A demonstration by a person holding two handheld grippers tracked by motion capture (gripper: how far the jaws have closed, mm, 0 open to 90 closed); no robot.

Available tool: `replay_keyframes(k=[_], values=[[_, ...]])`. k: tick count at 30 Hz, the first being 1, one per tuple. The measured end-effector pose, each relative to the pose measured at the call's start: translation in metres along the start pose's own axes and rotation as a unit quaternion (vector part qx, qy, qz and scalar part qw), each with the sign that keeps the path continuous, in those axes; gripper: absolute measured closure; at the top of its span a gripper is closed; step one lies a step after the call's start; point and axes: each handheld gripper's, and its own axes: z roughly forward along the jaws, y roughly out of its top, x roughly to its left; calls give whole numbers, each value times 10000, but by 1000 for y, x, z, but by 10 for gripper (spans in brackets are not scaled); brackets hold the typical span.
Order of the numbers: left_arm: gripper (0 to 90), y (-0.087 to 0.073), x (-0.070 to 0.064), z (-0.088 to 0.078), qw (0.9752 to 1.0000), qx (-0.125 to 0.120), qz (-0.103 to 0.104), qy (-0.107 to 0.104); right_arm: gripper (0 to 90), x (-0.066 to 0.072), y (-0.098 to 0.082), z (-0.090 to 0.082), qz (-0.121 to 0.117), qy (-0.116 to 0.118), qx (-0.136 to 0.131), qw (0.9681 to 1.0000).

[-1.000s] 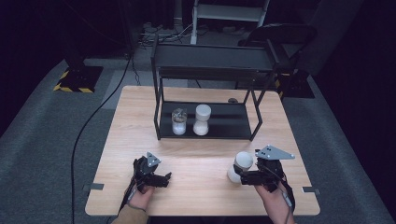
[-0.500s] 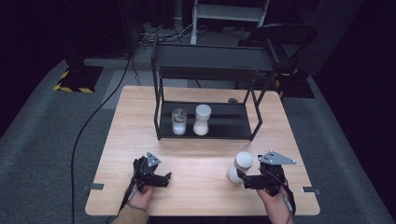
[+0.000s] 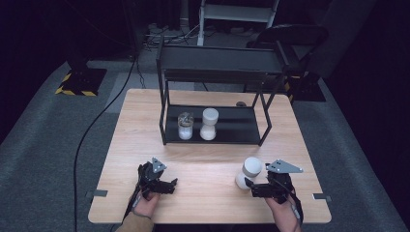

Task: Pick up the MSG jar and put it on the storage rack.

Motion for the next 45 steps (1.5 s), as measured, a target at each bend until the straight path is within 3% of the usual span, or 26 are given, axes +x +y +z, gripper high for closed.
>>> replay_keyframes(k=[12,16,20,25,32,45], values=[[0,0,0,0,10000,-1,0,1,149,3,1,19,28,-118,10,9999],[0,0,0,0,10000,-2,0,3,202,-5,1,23,231,34,-4,9997],[0,0,0,0,10000,0,0,0,315,-6,2,23,206,162,-19,9997],[0,0,0,0,10000,0,1,0,334,1,6,21,0,28,6,10000],[0,0,0,0,10000,0,1,1,336,1,12,21,-7,27,82,10000],[0,0,0,0,10000,1,1,0,336,-1,31,11,-115,13,-28,9999]])
